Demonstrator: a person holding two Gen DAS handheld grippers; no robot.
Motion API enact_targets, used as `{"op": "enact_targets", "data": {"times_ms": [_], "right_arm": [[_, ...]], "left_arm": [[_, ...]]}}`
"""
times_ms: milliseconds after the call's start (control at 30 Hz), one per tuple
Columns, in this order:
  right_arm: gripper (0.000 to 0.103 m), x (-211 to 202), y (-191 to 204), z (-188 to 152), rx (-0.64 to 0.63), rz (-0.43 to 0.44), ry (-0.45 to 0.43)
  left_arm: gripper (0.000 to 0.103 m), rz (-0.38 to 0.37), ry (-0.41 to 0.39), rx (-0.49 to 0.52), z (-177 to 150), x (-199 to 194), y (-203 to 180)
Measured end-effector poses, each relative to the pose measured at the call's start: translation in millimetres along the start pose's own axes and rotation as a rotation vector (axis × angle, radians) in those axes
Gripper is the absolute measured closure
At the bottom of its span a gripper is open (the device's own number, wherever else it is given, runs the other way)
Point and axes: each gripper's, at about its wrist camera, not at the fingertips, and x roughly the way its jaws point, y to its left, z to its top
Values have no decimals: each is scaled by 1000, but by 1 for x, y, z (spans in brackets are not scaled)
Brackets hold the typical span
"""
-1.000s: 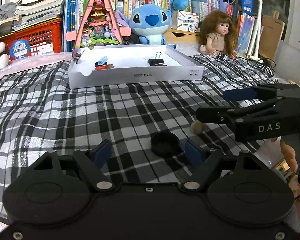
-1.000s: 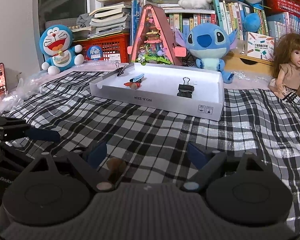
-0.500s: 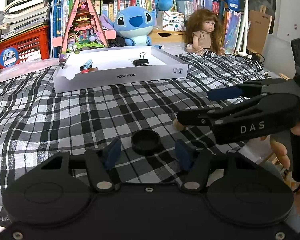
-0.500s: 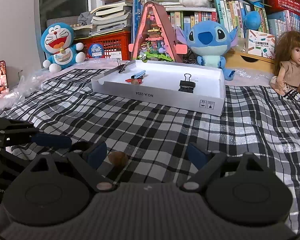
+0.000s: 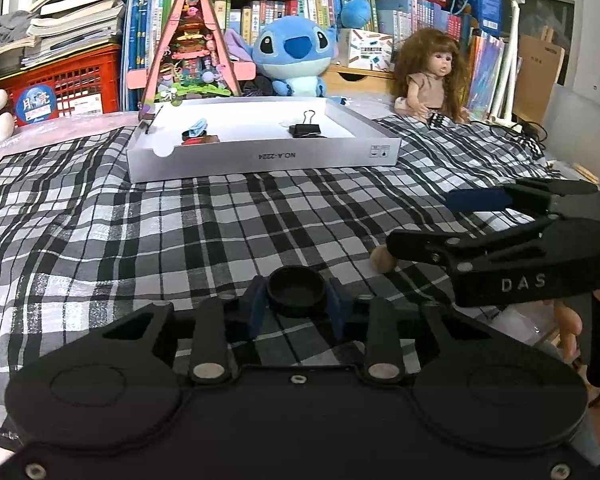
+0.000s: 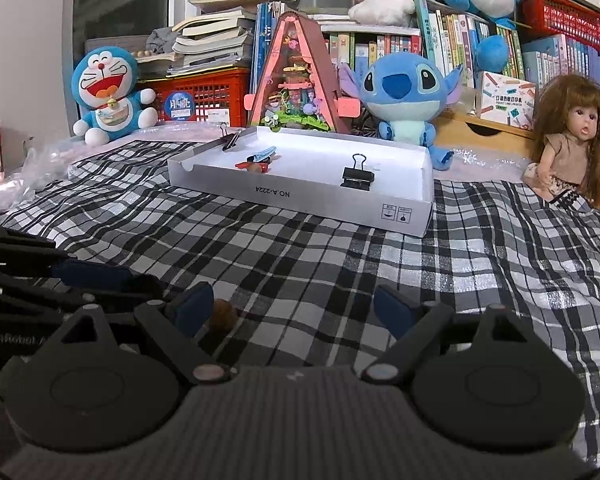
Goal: Organize rigid objects
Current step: 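Grasp the black puck with the left gripper while the right gripper grasps the brown ball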
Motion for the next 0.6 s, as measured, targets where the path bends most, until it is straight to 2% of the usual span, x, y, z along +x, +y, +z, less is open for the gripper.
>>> {"op": "enact_targets", "data": {"times_ms": [333,600], "right_arm": [[11,0,15,-5,-46,12,-11],[18,1,25,-14,-37,-31,-48]], "left_arm": [[73,42,-20,-10,-3,1,-3],[73,96,-55,-36,-7,2,-5]]}}
